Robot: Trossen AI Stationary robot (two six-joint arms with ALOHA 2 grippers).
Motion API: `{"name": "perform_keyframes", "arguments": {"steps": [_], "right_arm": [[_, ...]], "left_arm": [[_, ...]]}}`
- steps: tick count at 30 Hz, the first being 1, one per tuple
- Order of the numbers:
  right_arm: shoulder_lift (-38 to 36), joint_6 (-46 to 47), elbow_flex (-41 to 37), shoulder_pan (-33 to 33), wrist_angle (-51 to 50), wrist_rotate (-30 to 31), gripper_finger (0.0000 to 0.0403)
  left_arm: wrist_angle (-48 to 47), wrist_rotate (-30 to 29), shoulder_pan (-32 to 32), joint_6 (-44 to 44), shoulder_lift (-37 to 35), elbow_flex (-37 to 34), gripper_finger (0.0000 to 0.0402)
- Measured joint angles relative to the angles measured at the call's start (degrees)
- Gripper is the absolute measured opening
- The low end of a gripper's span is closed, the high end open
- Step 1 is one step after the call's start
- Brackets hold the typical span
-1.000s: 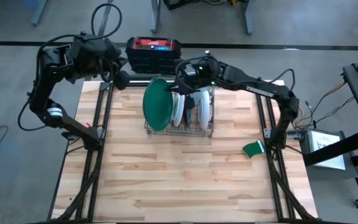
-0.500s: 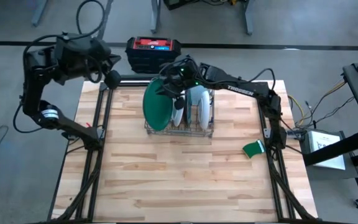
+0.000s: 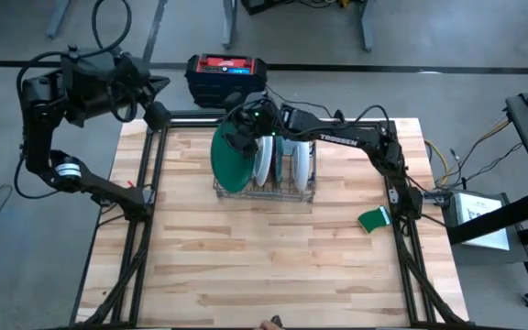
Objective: Sort dishes
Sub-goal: Put the dark green plate in the dishwasher rack
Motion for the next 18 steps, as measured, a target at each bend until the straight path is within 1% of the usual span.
{"name": "perform_keyframes", "arguments": {"steps": [4,8,12,18], "right_arm": [[0.39,-0.05,0.00,0.01,0.56,0.23,0.0211],[0.39,-0.04,0.00,0.01,1.32,0.25,0.0180],[0.36,-0.09,0.00,0.01,1.45,0.23,0.0126],[0.31,-0.29,-0.04,0.01,1.37,0.22,0.0027]], "left_arm": [[-0.03,0.02,0.00,0.00,0.06,0.00,0.0001],[-0.07,0.07,0.00,0.00,0.29,-0.02,0.0001],[-0.07,0.11,0.00,0.00,0.68,-0.04,0.0001],[-0.07,0.15,0.00,0.02,1.50,-0.09,0.0001]]}}
